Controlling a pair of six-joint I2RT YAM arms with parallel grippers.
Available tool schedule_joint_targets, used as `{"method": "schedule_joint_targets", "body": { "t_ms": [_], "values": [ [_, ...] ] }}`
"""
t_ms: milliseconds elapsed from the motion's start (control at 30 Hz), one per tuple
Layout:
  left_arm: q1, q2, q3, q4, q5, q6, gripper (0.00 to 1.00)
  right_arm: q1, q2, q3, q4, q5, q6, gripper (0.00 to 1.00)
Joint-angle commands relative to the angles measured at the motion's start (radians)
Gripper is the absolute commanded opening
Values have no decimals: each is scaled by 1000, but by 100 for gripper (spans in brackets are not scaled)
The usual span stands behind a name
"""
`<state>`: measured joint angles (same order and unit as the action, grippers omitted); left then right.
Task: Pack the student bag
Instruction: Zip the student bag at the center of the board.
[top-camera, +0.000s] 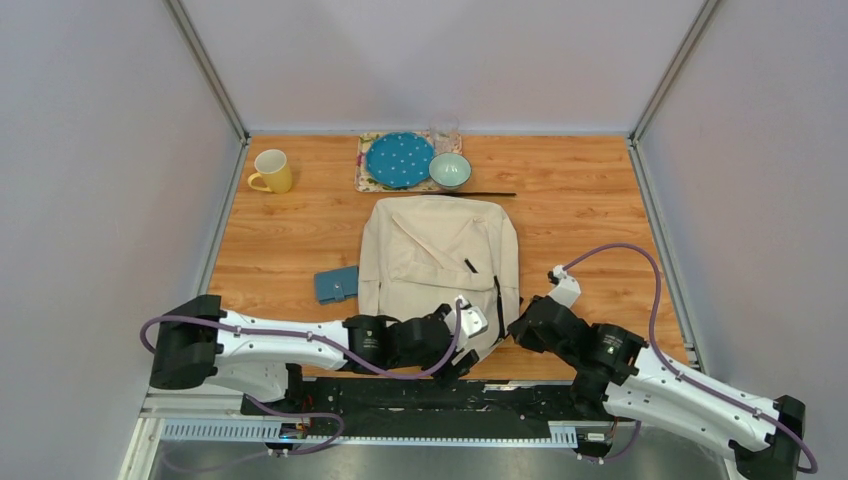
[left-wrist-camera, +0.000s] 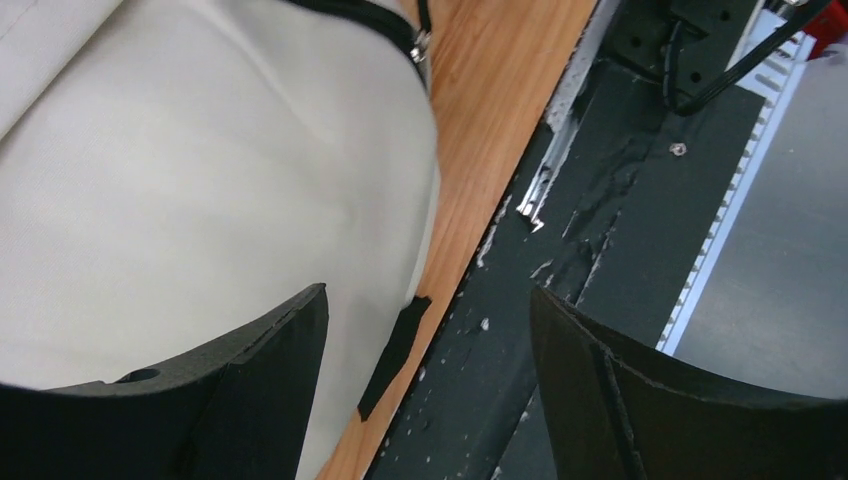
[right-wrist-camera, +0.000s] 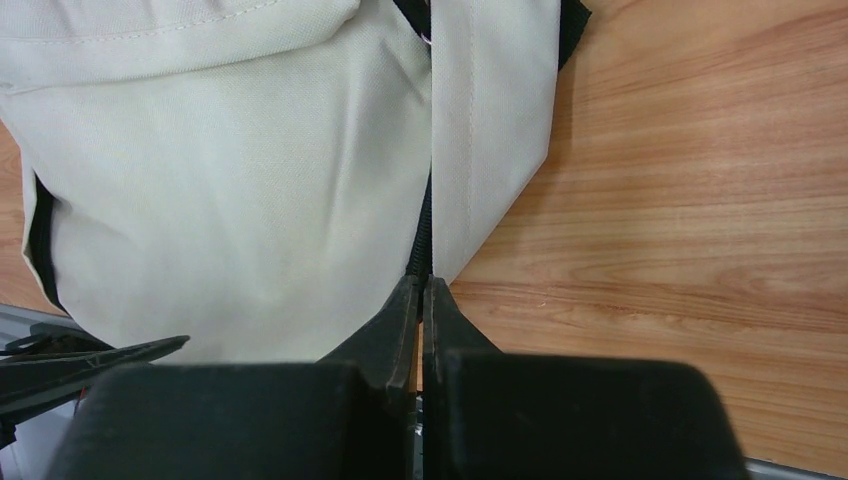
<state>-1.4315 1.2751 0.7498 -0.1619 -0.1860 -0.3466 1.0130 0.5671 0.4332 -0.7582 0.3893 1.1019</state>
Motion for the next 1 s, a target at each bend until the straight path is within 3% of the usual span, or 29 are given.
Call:
{"method": "schedule_joint_targets", "body": {
  "t_ms": [0,267,400,500,600,667,733,967],
  "values": [
    [-7,35,17,214,69,90,81,-4,-22,42,33,-3,0,0],
    [-7,136,-20,344,48,86,81,-4,-27,61,34,-20,-2,0],
    [-7,167,-33,380,34,81,72,-4,-26,71,36,-24,-14,0],
    [-6,194,-43,403,25,81,63,-4,-23,76,36,-30,-19,0],
    [-7,221,-40,401,13,78,45,-4,-19,78,34,-33,-23,0],
    [-6,233,-40,398,8,67,16,-4,-13,75,36,-33,-28,0],
    [-7,239,-49,398,16,51,0,-4,0,67,37,-21,-22,0],
    [-7,230,-104,432,49,-5,0,-13,132,99,82,40,-51,0]
  ]
}}
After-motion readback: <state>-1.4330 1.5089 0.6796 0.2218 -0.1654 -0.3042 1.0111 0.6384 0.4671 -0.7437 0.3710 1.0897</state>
